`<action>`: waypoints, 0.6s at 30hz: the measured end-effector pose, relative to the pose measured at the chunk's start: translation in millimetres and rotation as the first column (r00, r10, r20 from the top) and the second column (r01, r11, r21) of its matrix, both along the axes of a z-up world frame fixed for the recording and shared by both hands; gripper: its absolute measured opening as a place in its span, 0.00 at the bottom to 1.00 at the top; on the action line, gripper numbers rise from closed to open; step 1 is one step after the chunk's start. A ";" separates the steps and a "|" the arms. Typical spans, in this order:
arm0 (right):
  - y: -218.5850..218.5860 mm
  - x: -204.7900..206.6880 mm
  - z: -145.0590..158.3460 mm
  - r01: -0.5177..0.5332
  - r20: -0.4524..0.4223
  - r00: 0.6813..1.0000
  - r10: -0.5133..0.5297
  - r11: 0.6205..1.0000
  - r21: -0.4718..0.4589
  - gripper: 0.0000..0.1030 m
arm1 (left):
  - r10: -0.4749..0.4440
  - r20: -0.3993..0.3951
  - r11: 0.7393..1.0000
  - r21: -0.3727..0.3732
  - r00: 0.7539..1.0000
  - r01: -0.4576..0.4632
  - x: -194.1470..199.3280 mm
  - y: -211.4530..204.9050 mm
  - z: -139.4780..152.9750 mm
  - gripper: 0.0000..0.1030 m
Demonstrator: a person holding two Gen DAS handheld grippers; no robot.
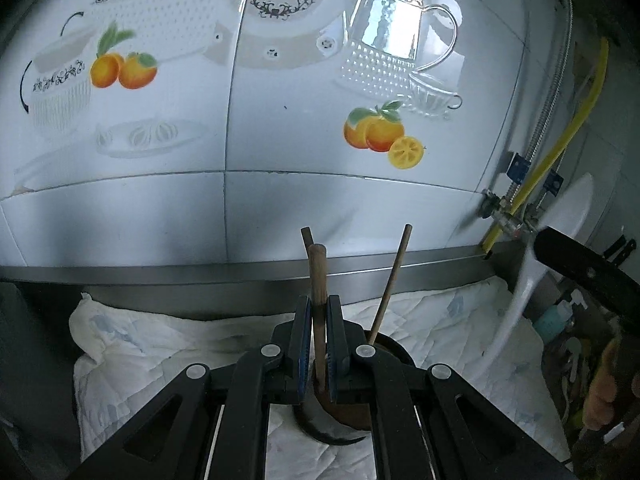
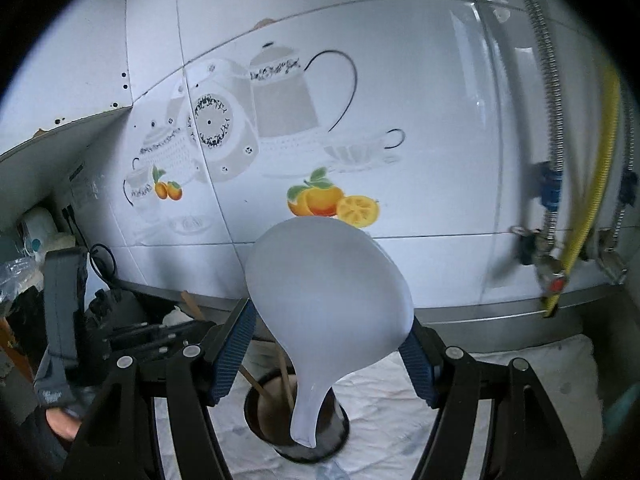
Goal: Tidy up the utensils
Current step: 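Carry the spoon and chopstick over the black pot with both tools, then open both tools to drop the spoon and chopstick into the pot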
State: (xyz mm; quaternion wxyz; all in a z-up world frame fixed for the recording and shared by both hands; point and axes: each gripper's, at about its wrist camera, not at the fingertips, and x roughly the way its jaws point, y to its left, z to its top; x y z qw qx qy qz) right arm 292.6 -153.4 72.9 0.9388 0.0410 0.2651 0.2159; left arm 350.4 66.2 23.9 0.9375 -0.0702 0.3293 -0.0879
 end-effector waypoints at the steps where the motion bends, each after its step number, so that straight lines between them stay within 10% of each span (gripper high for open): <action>1: 2.2 2.8 -1.2 0.000 -0.002 1.000 0.000 1.000 0.007 0.74 | 0.001 0.000 1.000 0.001 1.000 -0.001 0.2 0.2 0.6 0.07; 18: 28.3 34.9 -57.4 -0.029 -0.152 0.988 0.016 0.996 -0.084 0.75 | -0.016 -0.039 1.000 -0.014 0.999 0.015 6.4 -1.1 -3.4 0.09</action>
